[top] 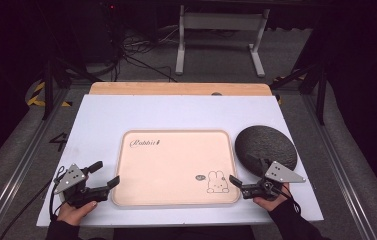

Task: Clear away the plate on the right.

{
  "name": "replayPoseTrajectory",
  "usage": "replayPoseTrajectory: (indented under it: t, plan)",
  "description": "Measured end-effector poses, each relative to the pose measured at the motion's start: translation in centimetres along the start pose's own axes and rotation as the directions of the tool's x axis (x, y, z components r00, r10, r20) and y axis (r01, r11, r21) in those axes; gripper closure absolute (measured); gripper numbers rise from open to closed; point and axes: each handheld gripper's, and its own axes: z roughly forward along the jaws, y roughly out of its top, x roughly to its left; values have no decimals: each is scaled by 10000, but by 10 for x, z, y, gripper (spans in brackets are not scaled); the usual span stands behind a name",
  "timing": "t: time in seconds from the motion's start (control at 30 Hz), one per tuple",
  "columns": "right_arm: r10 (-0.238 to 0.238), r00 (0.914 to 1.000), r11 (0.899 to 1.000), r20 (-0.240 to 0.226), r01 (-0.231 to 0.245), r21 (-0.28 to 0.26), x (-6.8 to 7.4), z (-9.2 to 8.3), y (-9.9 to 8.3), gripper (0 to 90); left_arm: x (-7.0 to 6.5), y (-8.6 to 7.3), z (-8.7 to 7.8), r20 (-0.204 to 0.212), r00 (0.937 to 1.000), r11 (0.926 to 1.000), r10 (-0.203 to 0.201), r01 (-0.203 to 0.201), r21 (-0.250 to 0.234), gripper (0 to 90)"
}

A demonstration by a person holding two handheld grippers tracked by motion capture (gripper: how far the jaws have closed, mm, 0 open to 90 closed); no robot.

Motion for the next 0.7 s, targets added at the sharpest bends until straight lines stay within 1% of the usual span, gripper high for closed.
replayPoseTrajectory:
  t: [0.17,0.27,0.33,0.43,0.47,0.5,0.57,0.67,0.7]
  plan:
    - [-1,10000,10000,16,1,38,0,0,0,36,-1,0,0,-17,10000,10000,26,-26,18,153]
    - [156,9999,9999,66,-156,-6,-1,0,0,42,-1,0,0,-20,10000,10000,29,-29,22,153]
    - [169,9998,9999,61,-169,-21,-1,0,0,53,-1,0,0,-25,10000,10000,55,-55,18,153]
    - [91,9999,9999,143,-89,-121,0,-1,0,84,-1,0,0,-20,10000,10000,46,-46,44,150]
    - [50,9997,9999,237,-46,-155,0,-2,0,129,-1,0,0,-20,10000,10000,46,-46,44,149]
    - [50,9997,9999,237,-46,-155,0,-2,0,129,-1,0,0,-29,10000,10000,38,-38,39,149]
    - [-480,9973,9987,565,470,180,2,-5,2,168,-1,0,0,-7,10000,10000,37,-37,73,147]
    - [-896,9920,9959,892,881,201,5,-11,8,202,-1,0,0,-31,10000,10000,59,-59,51,147]
    - [-1321,9849,9911,1116,1291,339,7,-14,11,202,-1,0,0,-31,10000,10000,68,-67,71,147]
